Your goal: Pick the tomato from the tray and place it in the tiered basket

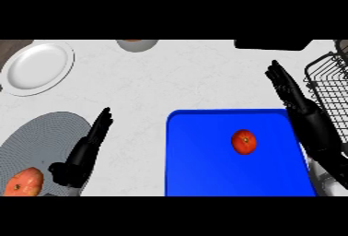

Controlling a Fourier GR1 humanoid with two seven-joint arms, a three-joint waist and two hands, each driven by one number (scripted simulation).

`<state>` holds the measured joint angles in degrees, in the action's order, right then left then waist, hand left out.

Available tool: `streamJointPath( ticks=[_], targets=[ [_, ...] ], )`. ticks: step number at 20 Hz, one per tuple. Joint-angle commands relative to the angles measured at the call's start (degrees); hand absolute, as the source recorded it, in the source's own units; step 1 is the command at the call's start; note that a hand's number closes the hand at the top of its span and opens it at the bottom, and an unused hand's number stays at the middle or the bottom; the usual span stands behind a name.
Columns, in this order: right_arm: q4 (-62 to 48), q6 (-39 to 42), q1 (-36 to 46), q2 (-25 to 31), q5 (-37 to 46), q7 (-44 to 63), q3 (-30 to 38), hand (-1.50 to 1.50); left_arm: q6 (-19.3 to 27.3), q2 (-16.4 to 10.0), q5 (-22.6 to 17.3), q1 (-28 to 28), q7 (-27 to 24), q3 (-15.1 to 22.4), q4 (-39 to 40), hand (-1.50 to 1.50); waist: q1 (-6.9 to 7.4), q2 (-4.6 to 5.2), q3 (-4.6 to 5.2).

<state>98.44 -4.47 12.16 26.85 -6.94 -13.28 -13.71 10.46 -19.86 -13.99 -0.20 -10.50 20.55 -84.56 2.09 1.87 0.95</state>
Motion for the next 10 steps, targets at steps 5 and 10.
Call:
streamJointPath(
  ticks=[5,10],
  targets=[
    [-6.7,0.2,-2.4,-6.8,-14.7,9.5,5.5,1.50,7.1,-8.2,5.5,-4.3,3.0,-9.2,3.7,0.00,-1.48,-1.43,-1.10],
    [-15.7,-18.4,-14.5,-4.1,-4.4,15.3,13.1,-1.50,8.1,-9.5,5.5,-3.8,5.8,-10.0,3.3,0.00,-5.04,-1.49,-0.96]
  ],
)
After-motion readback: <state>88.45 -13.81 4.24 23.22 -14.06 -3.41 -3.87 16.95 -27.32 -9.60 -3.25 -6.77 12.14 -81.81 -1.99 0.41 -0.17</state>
